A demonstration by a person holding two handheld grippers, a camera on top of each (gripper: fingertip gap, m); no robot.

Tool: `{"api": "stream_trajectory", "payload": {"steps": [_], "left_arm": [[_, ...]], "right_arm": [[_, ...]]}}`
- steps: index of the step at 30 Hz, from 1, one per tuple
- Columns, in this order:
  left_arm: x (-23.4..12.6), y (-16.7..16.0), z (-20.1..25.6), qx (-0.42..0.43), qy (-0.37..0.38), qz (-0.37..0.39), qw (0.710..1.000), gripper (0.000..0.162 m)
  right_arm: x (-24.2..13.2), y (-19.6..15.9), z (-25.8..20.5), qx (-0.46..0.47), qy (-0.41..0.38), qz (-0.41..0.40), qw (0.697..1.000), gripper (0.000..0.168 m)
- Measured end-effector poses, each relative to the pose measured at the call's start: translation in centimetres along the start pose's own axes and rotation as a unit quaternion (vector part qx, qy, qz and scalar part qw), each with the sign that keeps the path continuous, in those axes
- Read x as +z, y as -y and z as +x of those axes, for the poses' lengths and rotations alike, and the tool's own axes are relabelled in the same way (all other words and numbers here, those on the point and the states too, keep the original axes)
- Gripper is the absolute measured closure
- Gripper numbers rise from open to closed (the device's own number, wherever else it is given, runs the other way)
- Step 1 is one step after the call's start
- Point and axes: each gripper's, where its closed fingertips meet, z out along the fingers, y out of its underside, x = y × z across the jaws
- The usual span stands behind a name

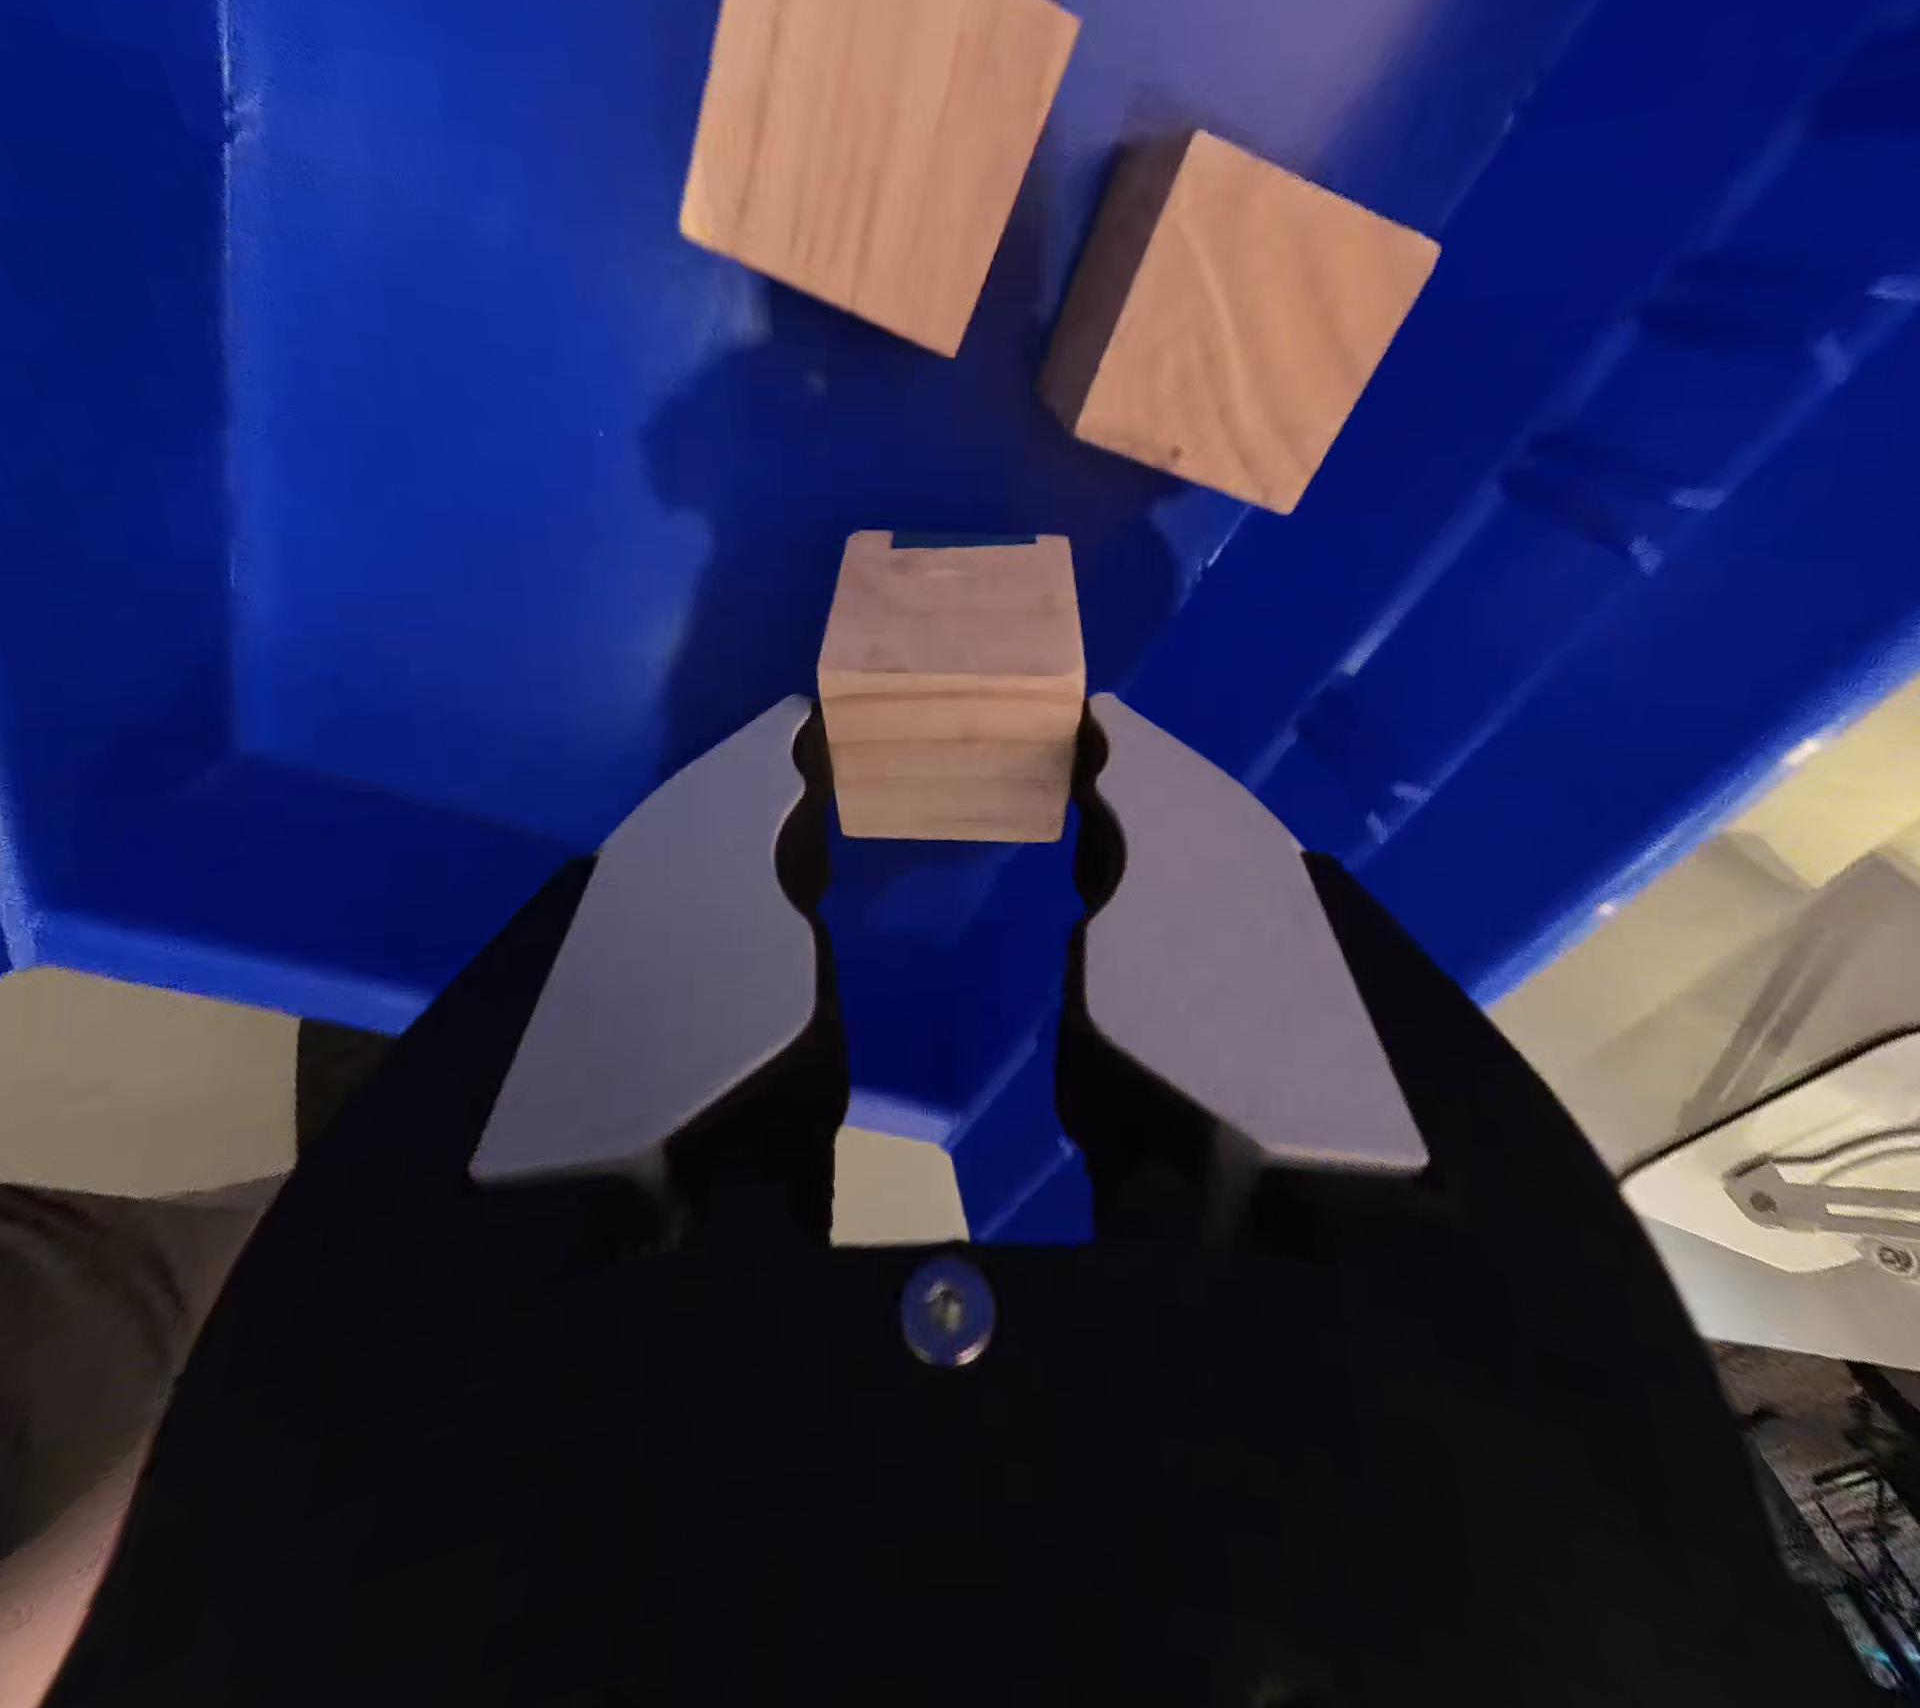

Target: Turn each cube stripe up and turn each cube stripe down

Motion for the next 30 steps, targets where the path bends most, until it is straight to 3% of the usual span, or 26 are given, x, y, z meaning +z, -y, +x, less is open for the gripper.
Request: {"api": "stream_trajectory", "payload": {"steps": [7,11,16,20,25,30], "left_arm": [[-4.2,-0.2,-0.8,0.024,0.074,-0.033,0.996,0.133],[-9.0,-0.4,-2.6,0.057,0.197,-0.047,0.978,0.133],[-14.3,-5.2,-7.0,0.038,0.347,-0.178,0.92,0.127],[-17.7,-7.8,-11.6,0.035,0.46,-0.278,0.842,0.127],[-19.1,-11.0,-16.4,0.049,0.487,-0.37,0.79,0.125],[-21.0,-13.8,-19.4,-0.004,0.501,-0.404,0.765,0.116]], "right_arm": [[1.3,-0.7,1.2,-0.009,-0.025,-0.037,0.999,0.122],[1.3,-0.4,1.3,0.004,-0.031,-0.038,0.999,0.119],[-0.6,0.9,1.5,0.003,-0.054,0.015,0.998,0.109],[-2.0,2.0,0.9,-0.008,-0.063,0.056,0.996,0.109],[-1.8,2.5,-0.2,-0.042,-0.066,0.052,0.996,0.109],[-1.5,2.8,-1.1,-0.061,-0.051,0.049,0.996,0.108]]}}
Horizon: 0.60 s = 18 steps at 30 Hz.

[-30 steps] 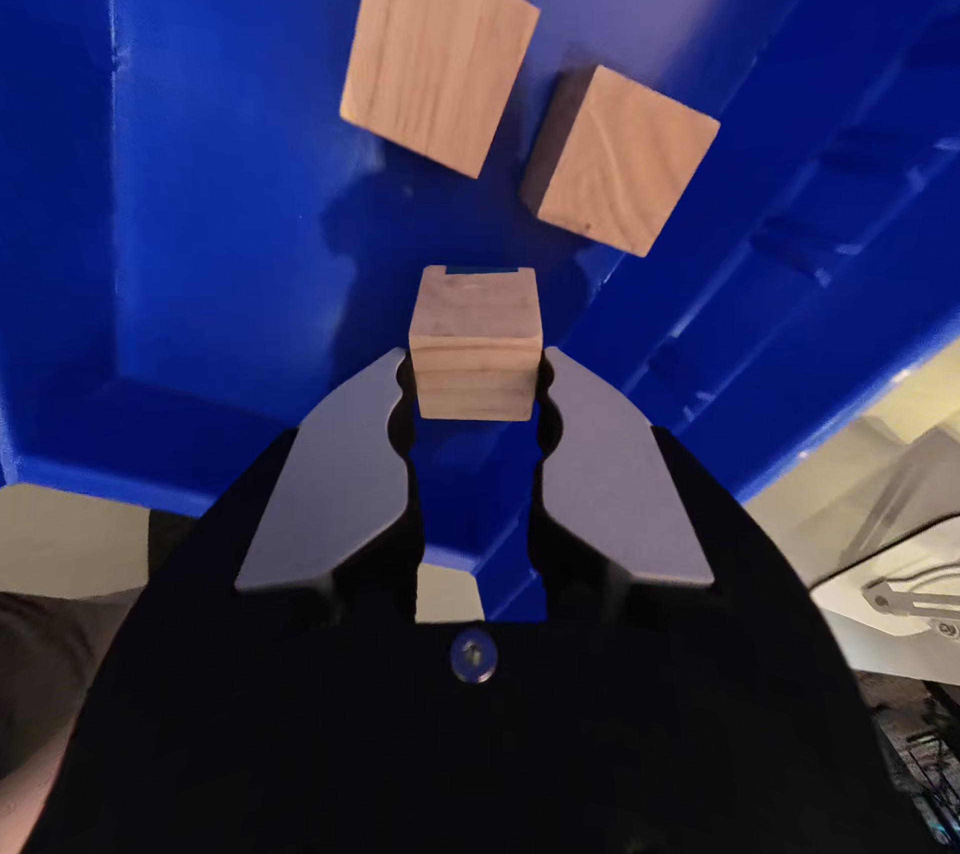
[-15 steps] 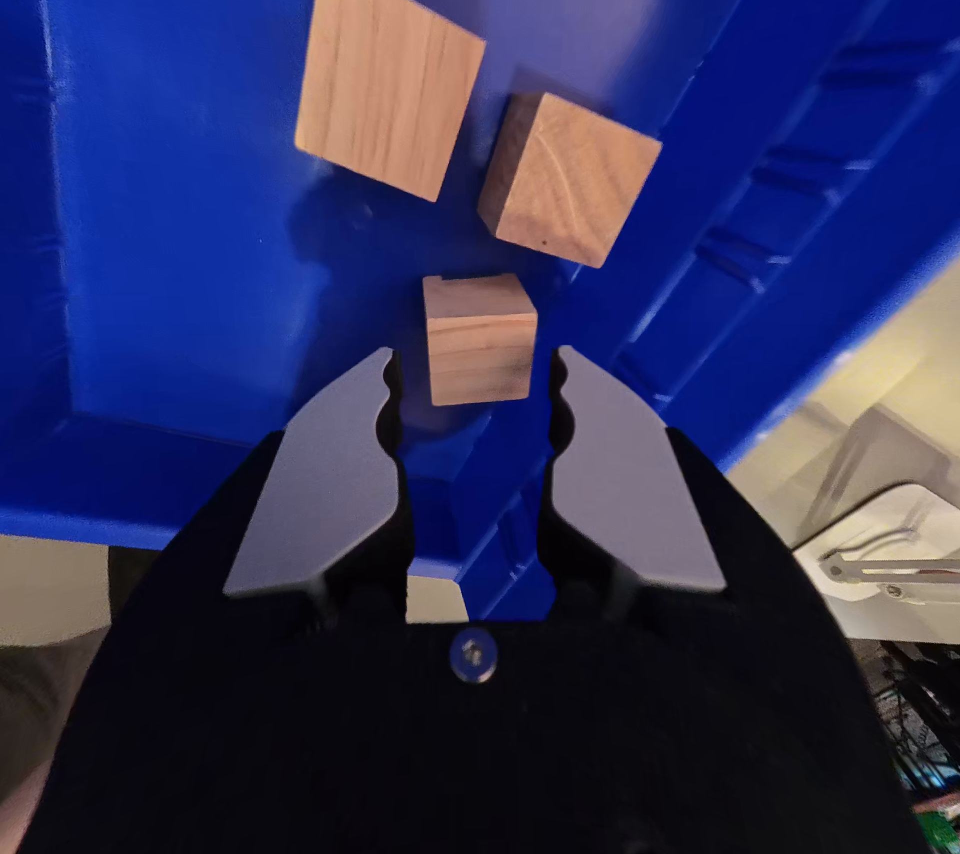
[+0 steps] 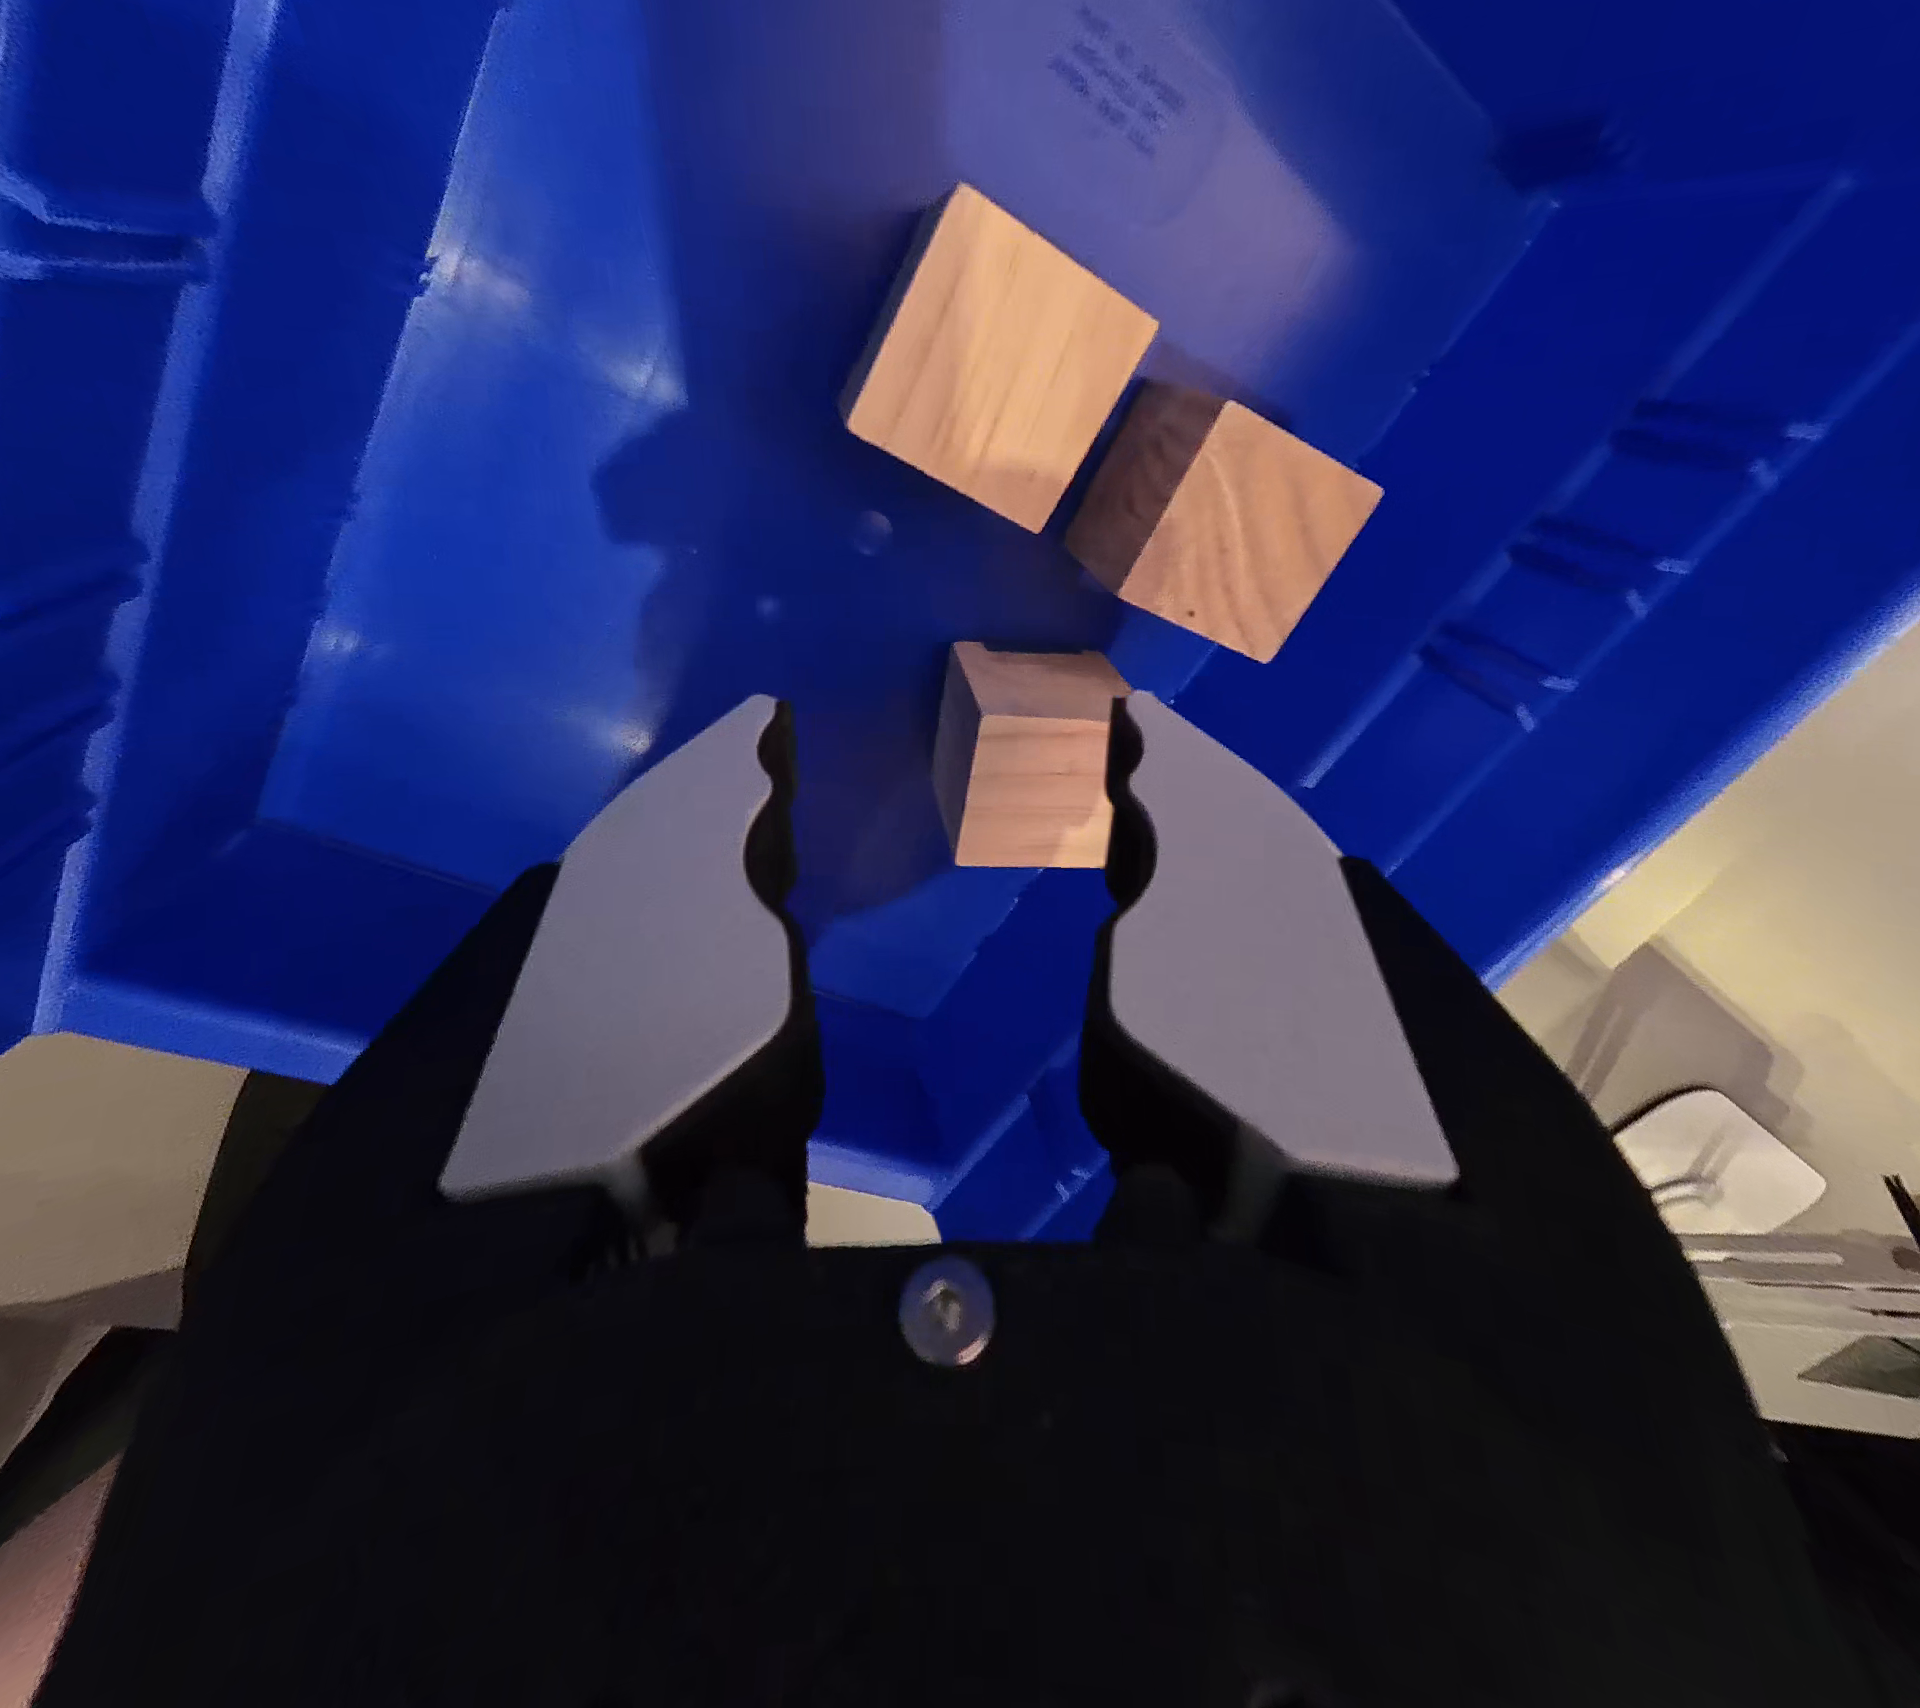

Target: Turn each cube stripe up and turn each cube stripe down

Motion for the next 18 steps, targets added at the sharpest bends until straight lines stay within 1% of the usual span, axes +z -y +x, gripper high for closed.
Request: {"api": "stream_trajectory", "payload": {"steps": [2,3,6,14,18], "left_arm": [[1.0,-1.1,-0.4,0.008,0.008,-0.032,0.999,0.111],[1.4,-1.5,-0.4,0.009,0.006,-0.045,0.999,0.111],[2.6,-2.4,-0.7,0.008,0.008,-0.073,0.997,0.106],[4.6,-3.4,-0.5,0.026,0.008,-0.117,0.993,0.108],[5.8,-4.2,-0.1,0.011,-0.01,-0.149,0.989,0.111]], "right_arm": [[-0.2,0.1,0.3,0.004,-0.007,0.005,1.0,0.108],[-0.4,0.1,0.3,0.006,-0.006,0.008,1.0,0.108],[-0.7,0.0,0.6,0.007,-0.012,0.014,1.0,0.108],[-0.6,0.0,0.2,-0.008,-0.013,0.006,1.0,0.108],[-0.4,-0.1,-0.1,-0.018,-0.014,0.0,1.0,0.109]]}}
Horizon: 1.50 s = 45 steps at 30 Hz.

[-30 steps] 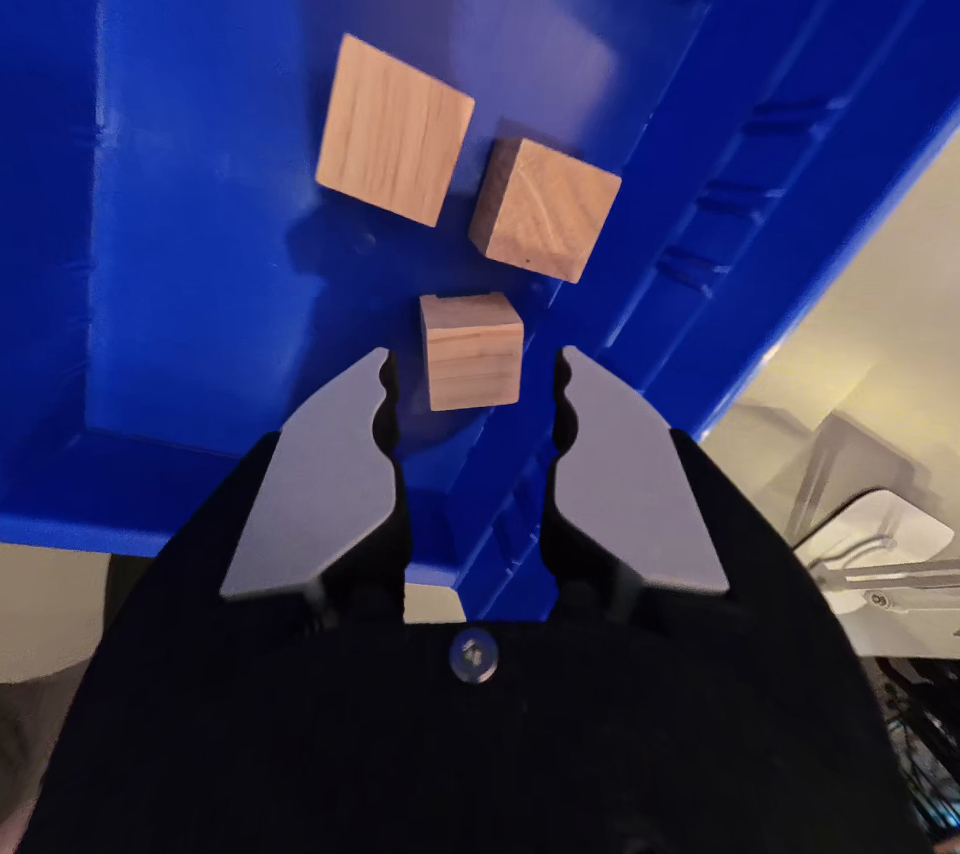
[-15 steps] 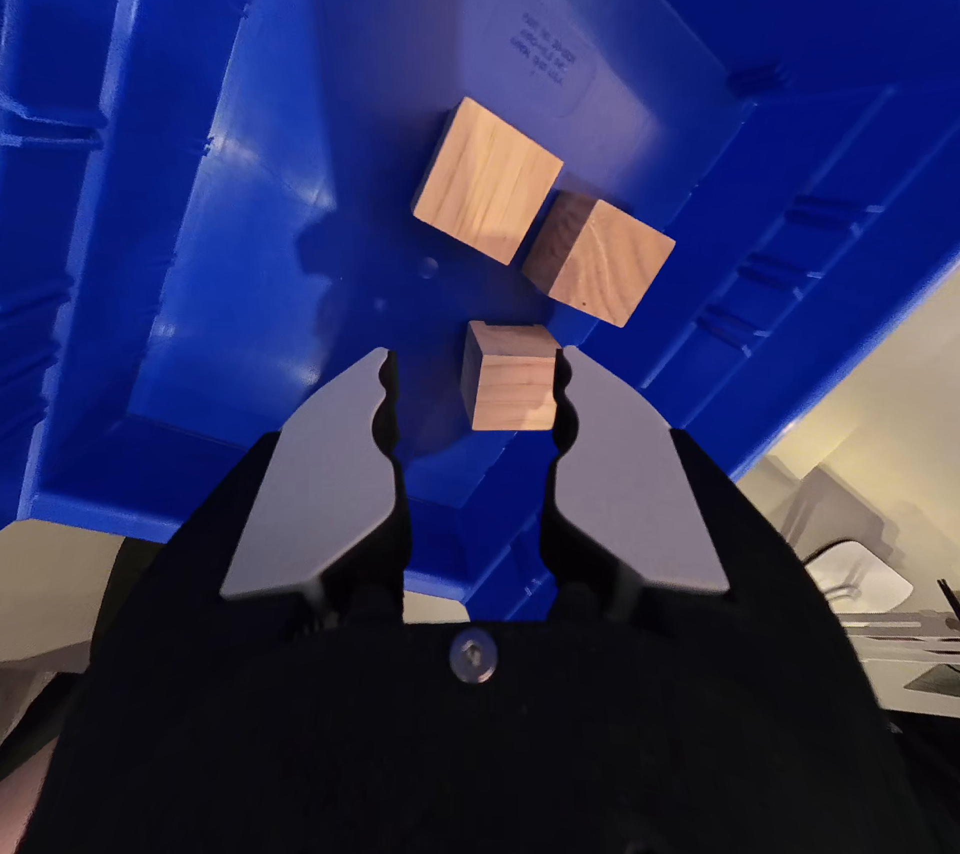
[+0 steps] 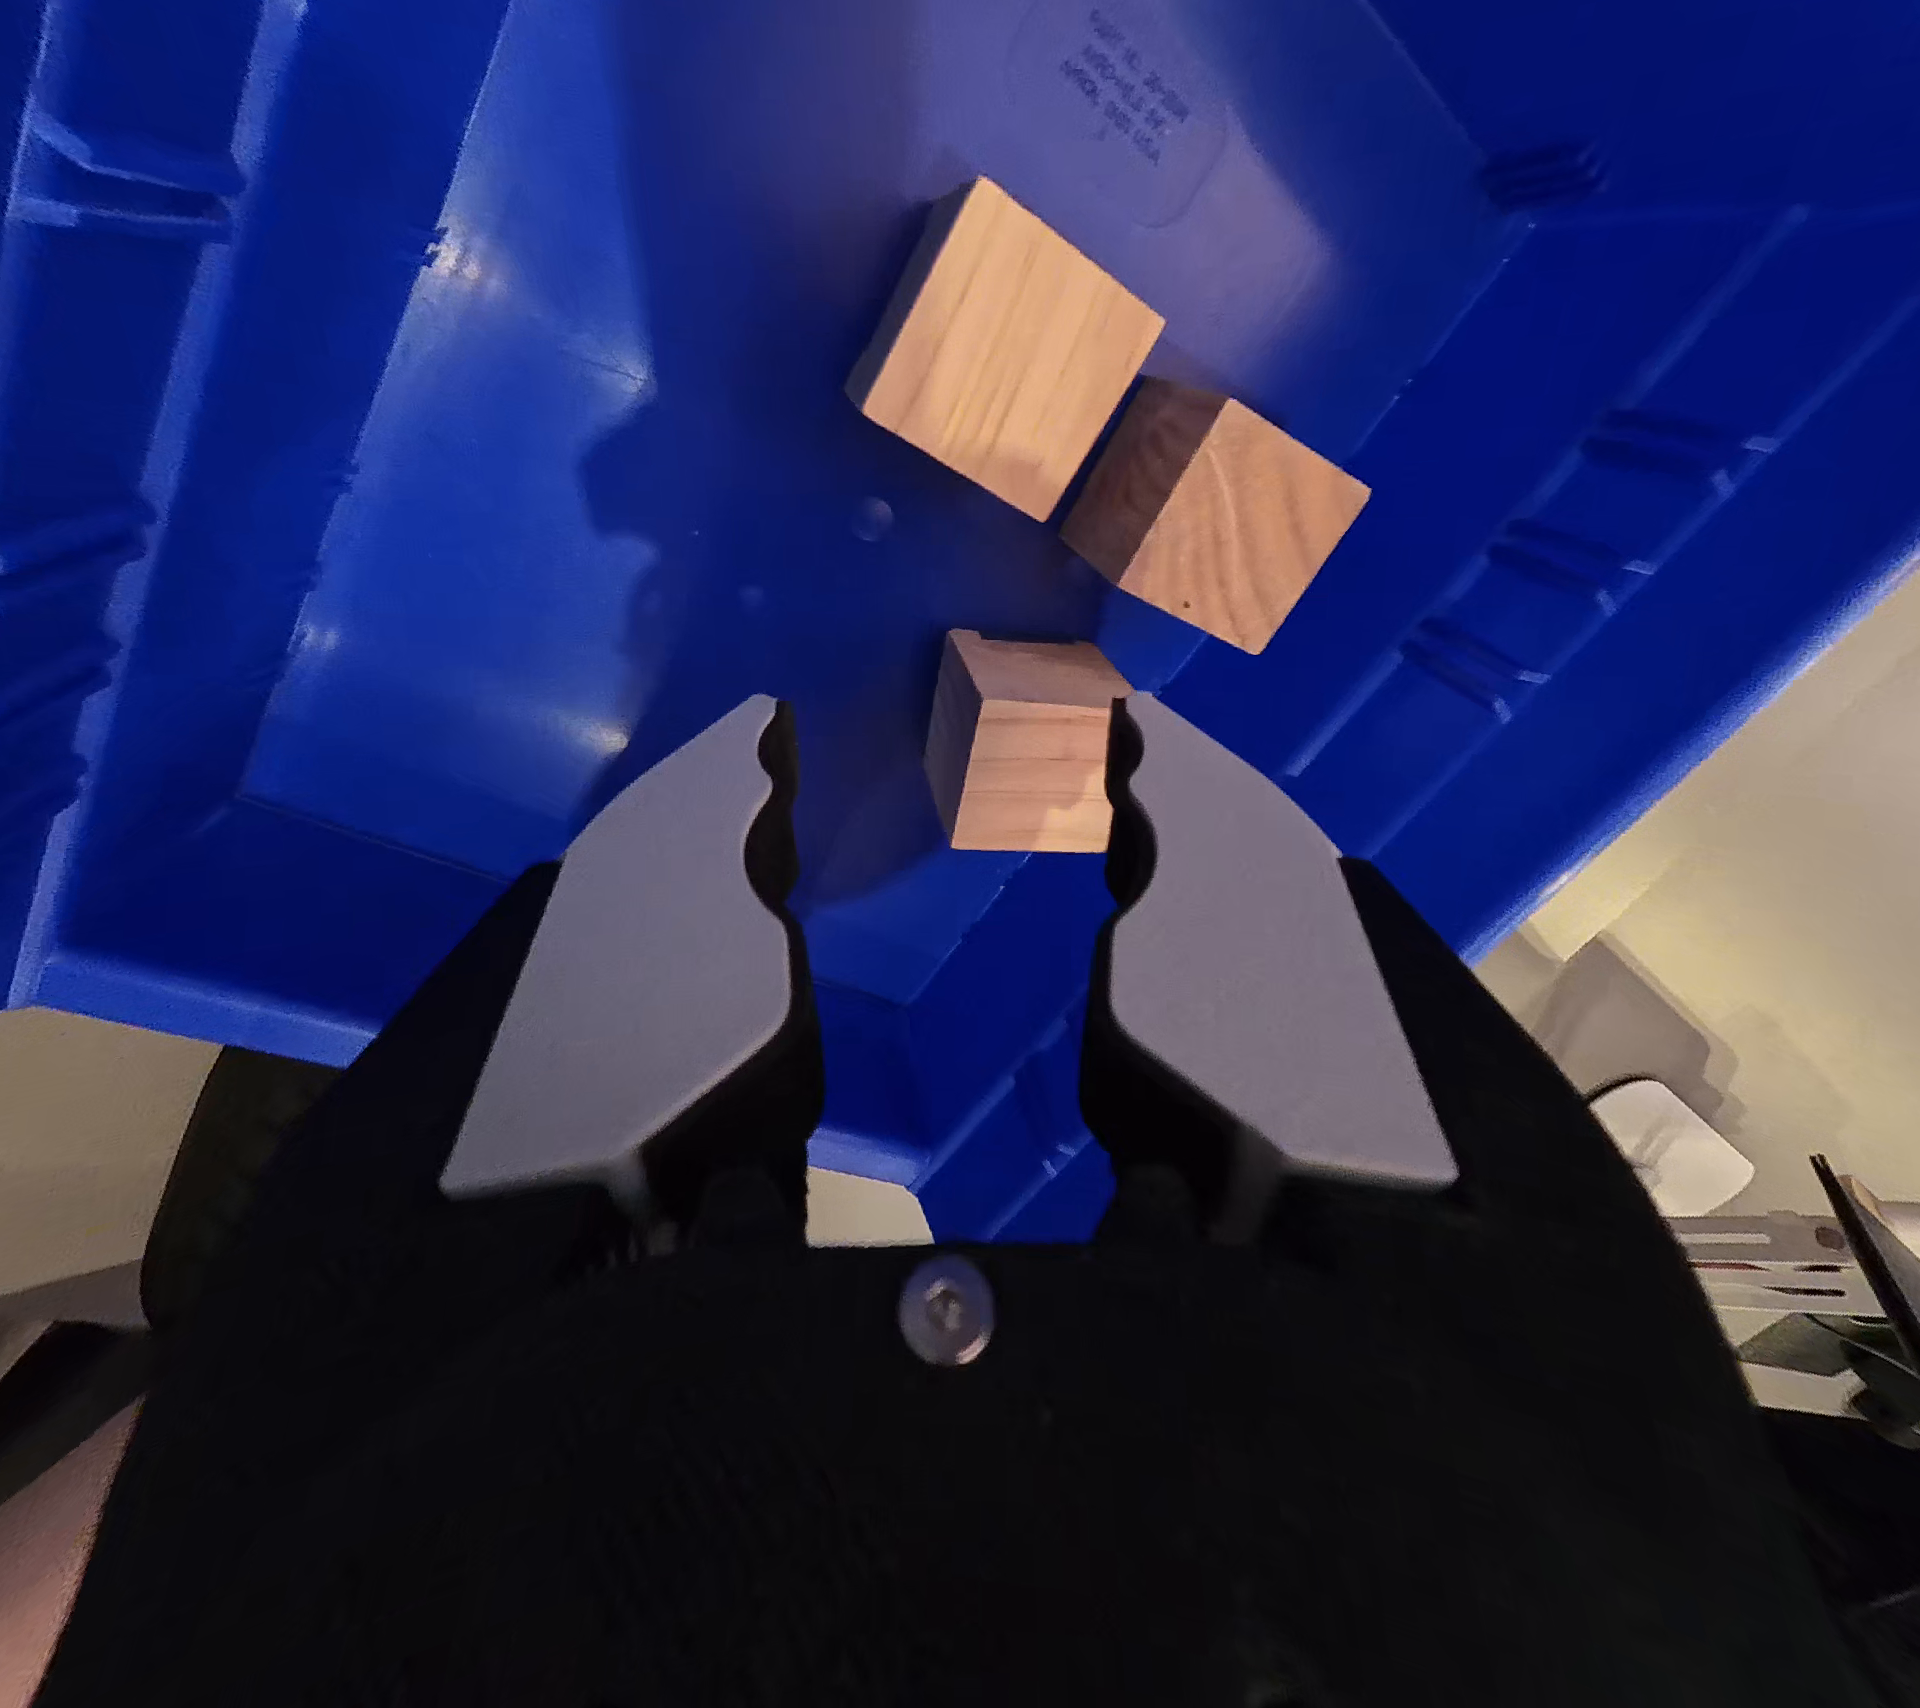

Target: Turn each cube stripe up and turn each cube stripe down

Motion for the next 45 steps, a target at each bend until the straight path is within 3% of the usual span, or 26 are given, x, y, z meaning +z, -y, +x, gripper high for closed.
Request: {"api": "stream_trajectory", "payload": {"steps": [7,11,14,15,17,20,22,25,28,31,35,38,41,43,44,45], "left_arm": [[-0.6,0.8,-0.9,-0.004,0.029,0.015,0.999,0.116],[-6.2,3.8,-0.9,-0.043,0.033,0.147,0.988,0.116],[-12.3,7.0,2.3,-0.045,-0.035,0.287,0.956,0.116],[-14.6,8.2,3.9,-0.037,-0.07,0.337,0.938,0.116],[-19.1,10.2,8.4,-0.017,-0.174,0.424,0.889,0.116],[-24.7,11.9,16.2,0.032,-0.36,0.488,0.794,0.117],[-26.4,12.0,20.6,0.064,-0.453,0.475,0.752,0.117],[-26.9,12.0,25.4,0.1,-0.517,0.444,0.724,0.117],[-27.6,11.8,28.2,0.116,-0.572,0.426,0.691,0.117],[-27.4,11.6,29.8,0.13,-0.602,0.401,0.678,0.117],[-27.5,11.2,30.8,0.145,-0.623,0.389,0.663,0.117],[-27.4,11.1,30.8,0.161,-0.612,0.396,0.666,0.118],[-28.8,10.7,30.1,0.163,-0.629,0.412,0.638,0.116],[-29.1,10.6,29.1,0.155,-0.626,0.42,0.638,0.117],[-29.0,10.6,28.6,0.151,-0.614,0.425,0.648,0.118],[-28.8,10.7,28.2,0.148,-0.598,0.43,0.66,0.118]], "right_arm": [[-0.5,0.2,0.2,-0.001,-0.015,0.004,1.0,0.109],[-3.6,1.5,1.4,0.031,-0.079,0.055,0.995,0.111],[-8.6,4.4,1.1,0.022,-0.146,0.168,0.975,0.112],[-10.8,6.3,0.0,-0.005,-0.156,0.235,0.959,0.114],[-16.3,10.7,-4.8,-0.085,-0.144,0.41,0.897,0.114],[-22.5,13.0,-15.5,-0.228,-0.061,0.613,0.754,0.106],[-23.8,13.0,-20.0,-0.278,-0.071,0.66,0.694,0.104],[-23.9,13.1,-24.1,-0.329,-0.121,0.682,0.642,0.102],[-23.6,12.6,-27.4,-0.367,-0.122,0.709,0.59,0.104],[-23.3,13.4,-26.9,-0.345,-0.17,0.704,0.597,0.104],[-22.2,13.7,-27.2,-0.359,-0.163,0.689,0.608,0.122],[-22.0,13.7,-27.0,-0.369,-0.161,0.677,0.616,0.123],[-22.9,12.8,-26.3,-0.381,-0.158,0.671,0.615,0.123],[-22.7,12.3,-23.5,-0.388,-0.151,0.627,0.658,0.123],[-21.8,11.8,-21.0,-0.382,-0.136,0.583,0.704,0.123],[-20.0,10.7,-18.1,-0.362,-0.102,0.514,0.771,0.123]]}}
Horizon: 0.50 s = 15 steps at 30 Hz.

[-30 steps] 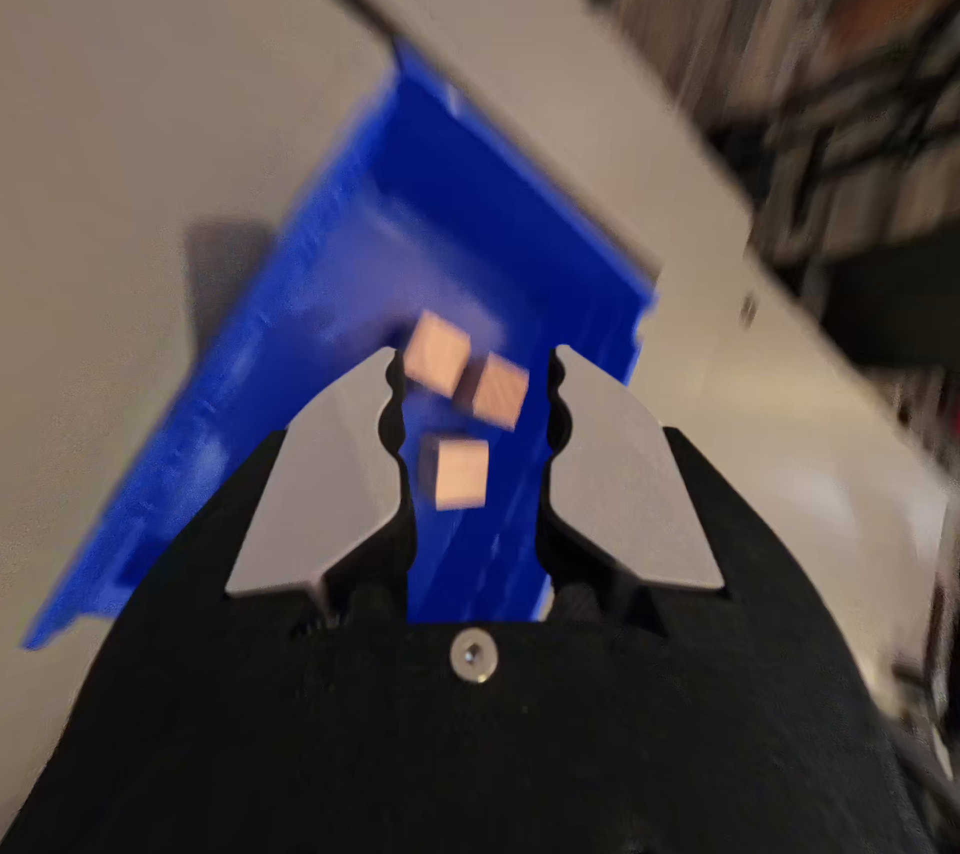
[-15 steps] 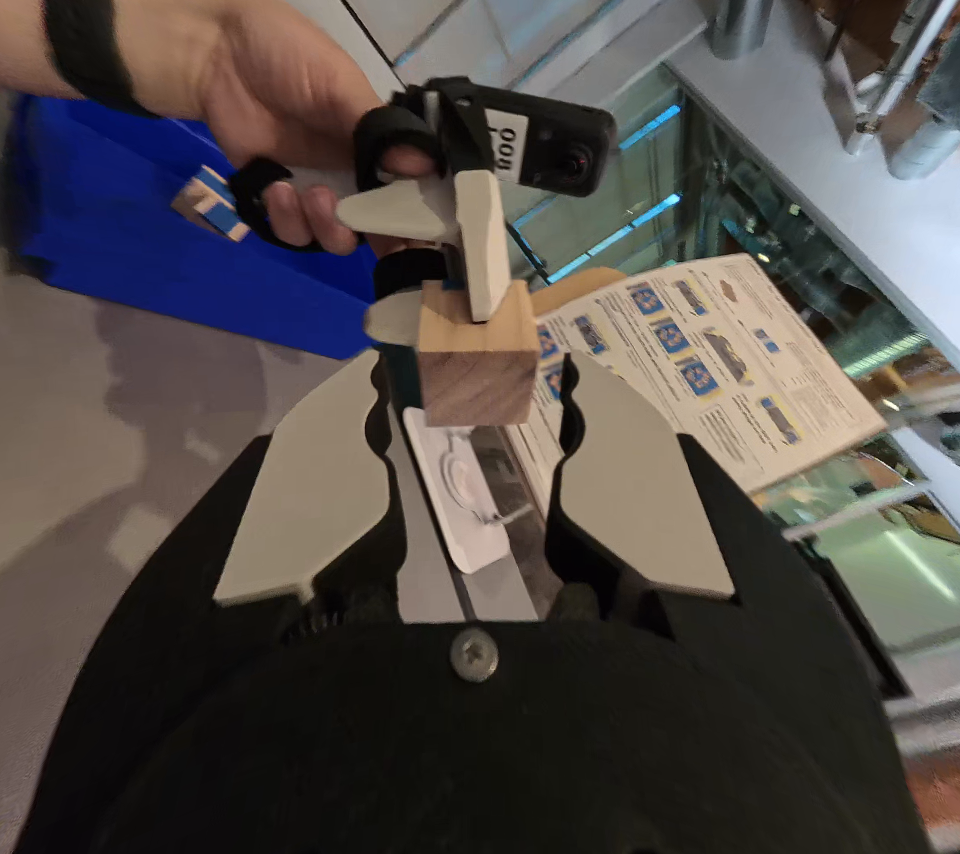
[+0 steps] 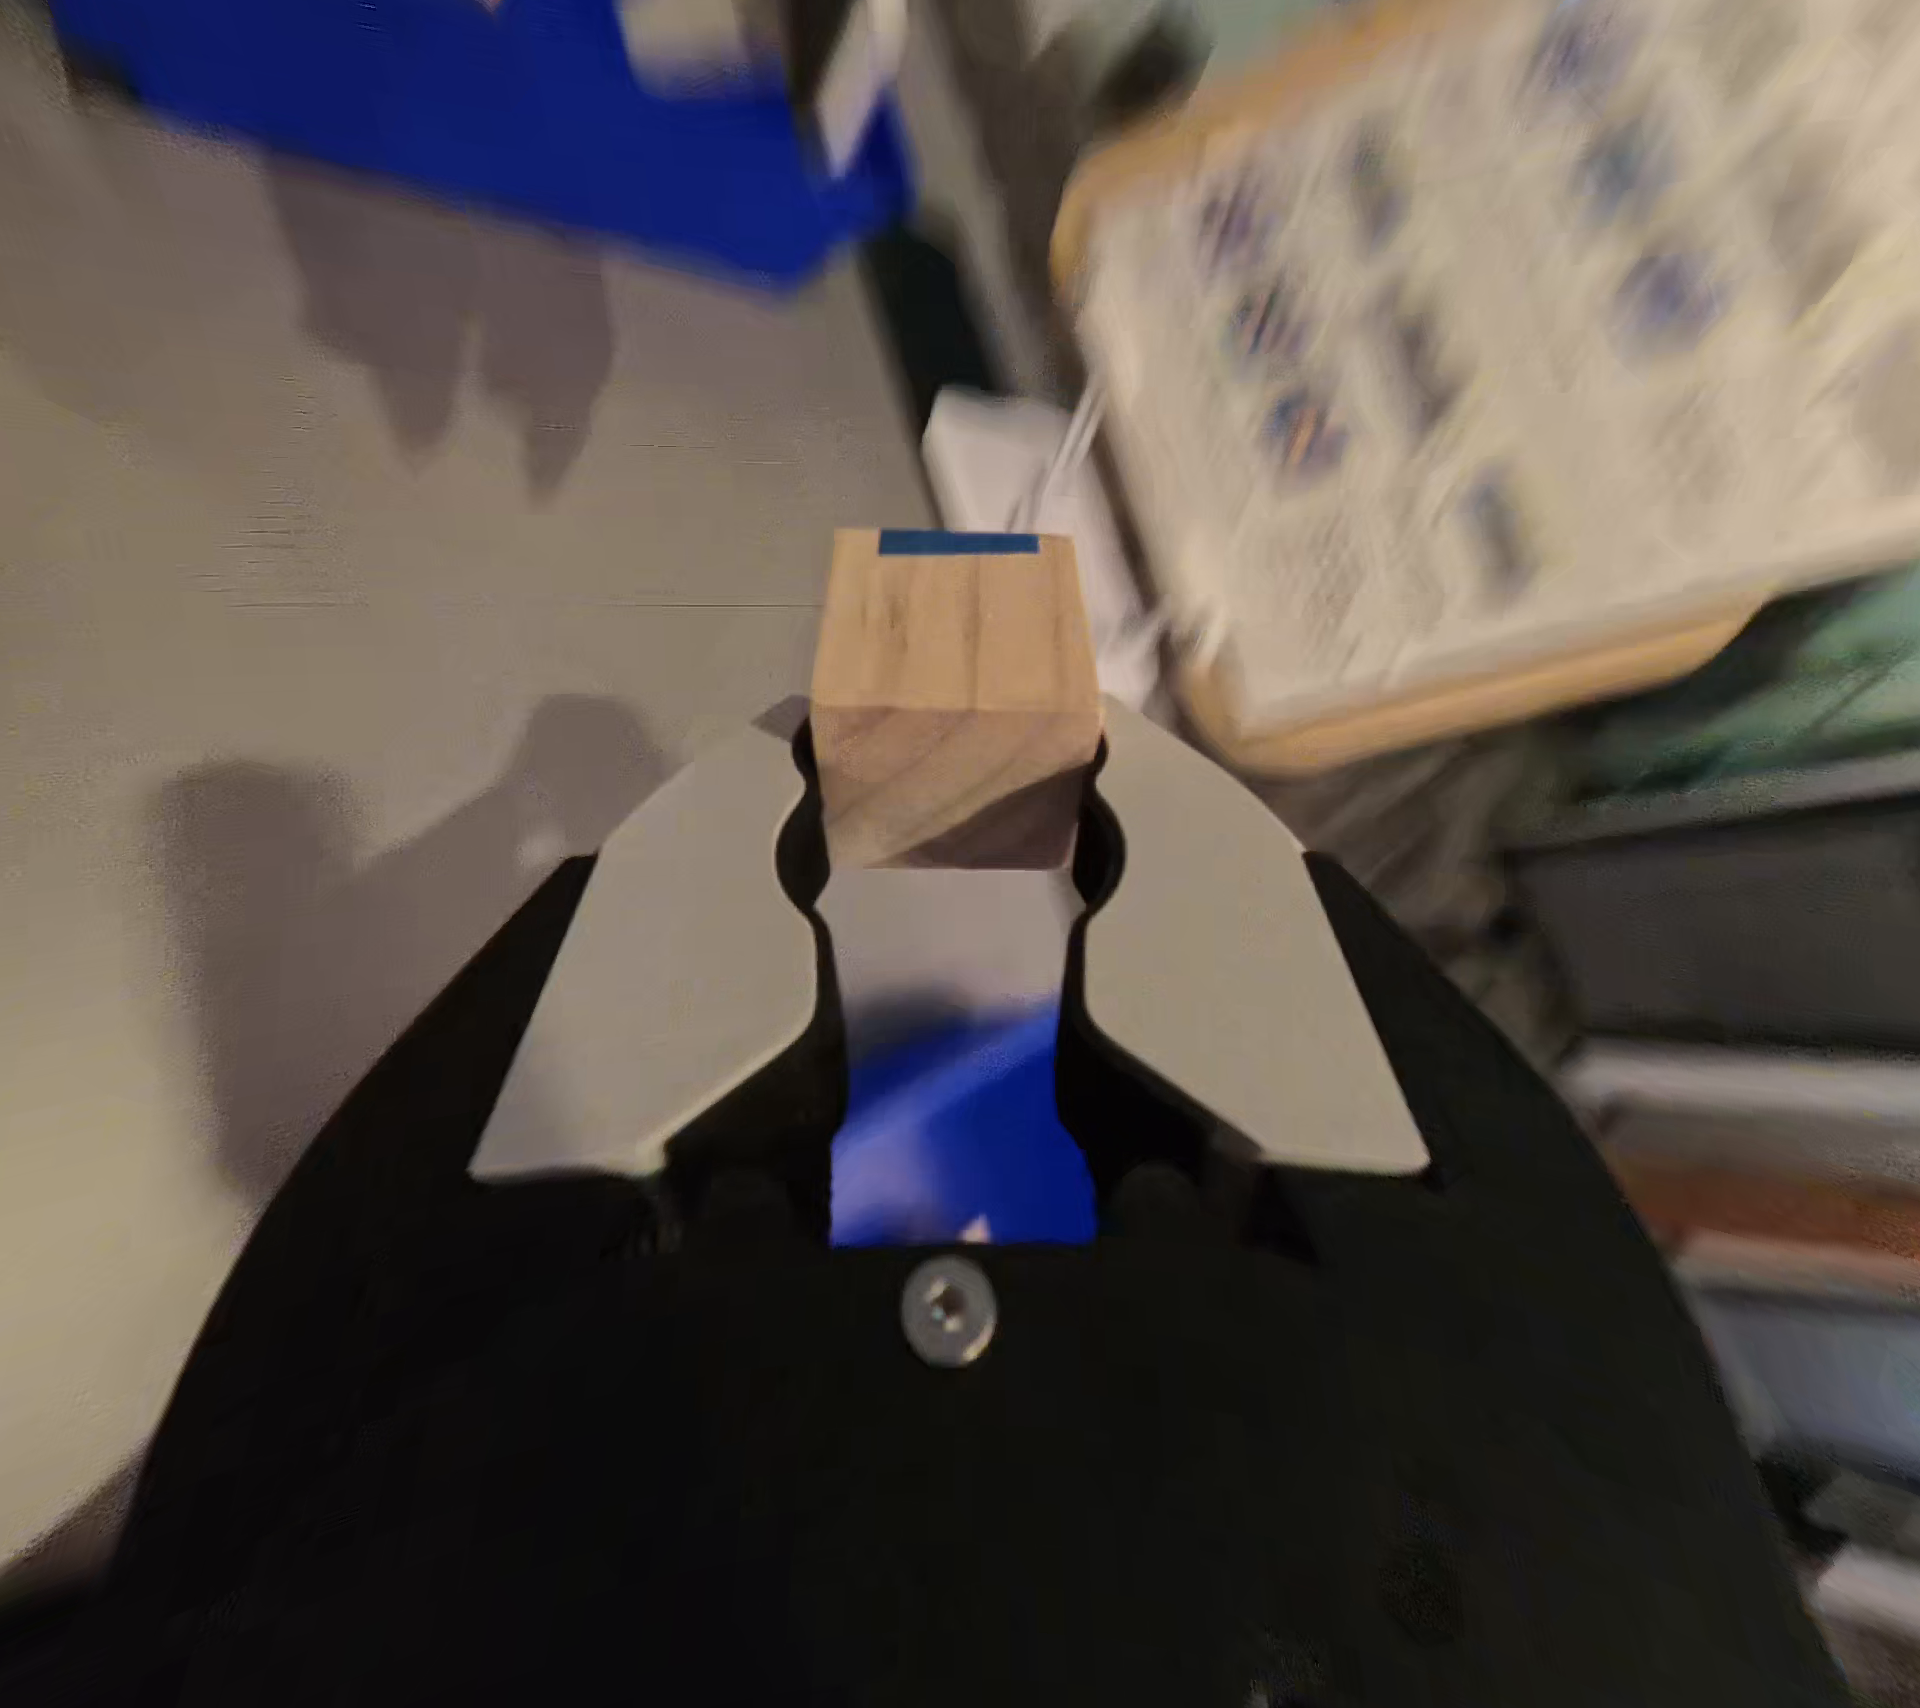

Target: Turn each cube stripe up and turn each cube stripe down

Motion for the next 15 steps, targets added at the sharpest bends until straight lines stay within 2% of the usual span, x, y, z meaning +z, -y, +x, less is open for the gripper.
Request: {"api": "stream_trajectory", "payload": {"steps": [2,4,6,9,15], "left_arm": [[-0.5,-0.2,-0.2,0.017,0.034,-0.018,0.999,0.119],[-0.9,-0.6,0.1,0.031,0.058,-0.041,0.997,0.12],[-1.5,-1.1,-0.1,0.045,0.094,-0.064,0.993,0.121],[-3.0,-1.2,-1.0,0.063,0.161,-0.078,0.982,0.123],[-6.7,-1.4,-2.0,0.066,0.243,-0.095,0.963,0.126]], "right_arm": [[-2.3,-7.6,0.7,0.115,0.06,-0.138,0.982,0.123],[-4.7,-15.5,0.4,0.18,0.082,-0.276,0.941,0.123],[-6.2,-21.0,-2.0,0.23,0.14,-0.373,0.888,0.122],[-5.3,-24.4,-4.7,0.276,0.212,-0.42,0.838,0.122],[-3.3,-28.1,-6.8,0.286,0.247,-0.486,0.788,0.121]]}}
